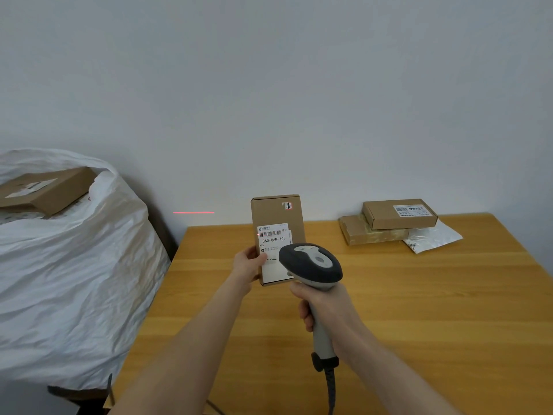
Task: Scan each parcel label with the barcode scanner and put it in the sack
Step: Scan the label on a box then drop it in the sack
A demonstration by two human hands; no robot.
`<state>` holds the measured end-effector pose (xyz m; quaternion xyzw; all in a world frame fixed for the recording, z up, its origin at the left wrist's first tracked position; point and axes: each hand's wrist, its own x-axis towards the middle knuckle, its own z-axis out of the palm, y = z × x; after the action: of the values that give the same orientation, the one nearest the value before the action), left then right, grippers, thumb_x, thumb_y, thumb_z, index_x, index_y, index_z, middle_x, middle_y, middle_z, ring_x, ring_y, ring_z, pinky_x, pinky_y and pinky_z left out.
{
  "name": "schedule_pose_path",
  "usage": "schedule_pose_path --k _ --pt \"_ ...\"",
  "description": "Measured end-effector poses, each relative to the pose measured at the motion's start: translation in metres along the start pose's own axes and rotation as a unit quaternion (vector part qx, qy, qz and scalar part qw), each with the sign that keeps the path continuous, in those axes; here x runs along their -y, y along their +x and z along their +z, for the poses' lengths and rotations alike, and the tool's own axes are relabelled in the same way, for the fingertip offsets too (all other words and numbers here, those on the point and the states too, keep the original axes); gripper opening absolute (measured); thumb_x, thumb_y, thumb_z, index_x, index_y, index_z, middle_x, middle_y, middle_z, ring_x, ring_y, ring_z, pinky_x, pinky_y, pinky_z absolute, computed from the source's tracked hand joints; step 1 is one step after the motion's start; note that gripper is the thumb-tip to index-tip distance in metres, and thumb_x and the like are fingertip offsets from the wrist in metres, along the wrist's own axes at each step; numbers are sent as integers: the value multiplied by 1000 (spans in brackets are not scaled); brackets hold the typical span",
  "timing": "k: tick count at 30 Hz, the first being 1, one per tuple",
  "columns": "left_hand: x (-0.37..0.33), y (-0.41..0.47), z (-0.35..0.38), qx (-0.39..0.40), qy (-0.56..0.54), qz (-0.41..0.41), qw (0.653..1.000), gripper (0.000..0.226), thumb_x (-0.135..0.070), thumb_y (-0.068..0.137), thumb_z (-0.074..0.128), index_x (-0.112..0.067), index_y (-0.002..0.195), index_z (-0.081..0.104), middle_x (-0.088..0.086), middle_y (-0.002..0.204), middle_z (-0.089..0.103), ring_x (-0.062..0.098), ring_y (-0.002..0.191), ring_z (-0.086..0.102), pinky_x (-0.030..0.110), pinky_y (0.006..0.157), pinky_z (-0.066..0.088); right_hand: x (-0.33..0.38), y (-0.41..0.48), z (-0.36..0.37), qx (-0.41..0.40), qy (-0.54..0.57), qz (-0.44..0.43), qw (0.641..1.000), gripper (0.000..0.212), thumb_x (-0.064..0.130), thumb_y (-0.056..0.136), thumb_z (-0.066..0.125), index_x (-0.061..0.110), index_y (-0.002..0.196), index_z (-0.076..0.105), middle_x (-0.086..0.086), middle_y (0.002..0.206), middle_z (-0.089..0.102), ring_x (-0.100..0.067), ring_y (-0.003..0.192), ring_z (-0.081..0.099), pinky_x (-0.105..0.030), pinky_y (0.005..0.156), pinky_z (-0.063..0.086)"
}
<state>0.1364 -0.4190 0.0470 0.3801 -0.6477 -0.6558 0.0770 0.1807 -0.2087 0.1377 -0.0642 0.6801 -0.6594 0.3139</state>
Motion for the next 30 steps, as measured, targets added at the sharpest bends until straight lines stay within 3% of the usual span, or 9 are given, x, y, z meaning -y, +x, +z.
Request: schedule_pose_path --k 5,12,18,23,30 --pt "1 -1 -1 -3 1 0 1000 41 -10 95 57 -8 134 48 7 123 62 21 96 60 30 63 51 -1 0 -2 4 3 8 1000 17 15 86 68 7 73 63 -2 53 56 -13 45 48 -26 51 43" --pt "2 -3 -6 -22 0 -5 1000 44 -12 93 61 -8 136 48 6 124 63 21 97 62 34 69 53 -1 3 0 22 4 14 1000 15 15 86 68 7 75 63 -2 54 56 -12 47 49 -26 53 44" --pt "1 -9 -10 -40 -8 -5 999 44 -10 93 60 -8 135 47 7 123 63 21 95 62 29 63 52 0 7 -2 45 10 16 999 16 13 86 68 7 73 61 -2 52 55 -11 44 48 -22 47 43" --pt "-4 -16 -16 -49 -12 2 999 43 -11 93 59 -9 135 47 4 117 64 19 94 64 28 64 54 4 21 -1 78 21 0 997 7 15 87 68 9 86 64 -3 55 61 -14 45 50 -26 49 44" --pt "-28 -23 -76 -74 -46 42 995 34 -12 94 59 -7 127 54 6 116 67 17 97 65 27 65 54 29 65 41 89 41 0 995 18 15 87 70 6 102 63 -10 67 67 -14 48 52 -26 48 45"
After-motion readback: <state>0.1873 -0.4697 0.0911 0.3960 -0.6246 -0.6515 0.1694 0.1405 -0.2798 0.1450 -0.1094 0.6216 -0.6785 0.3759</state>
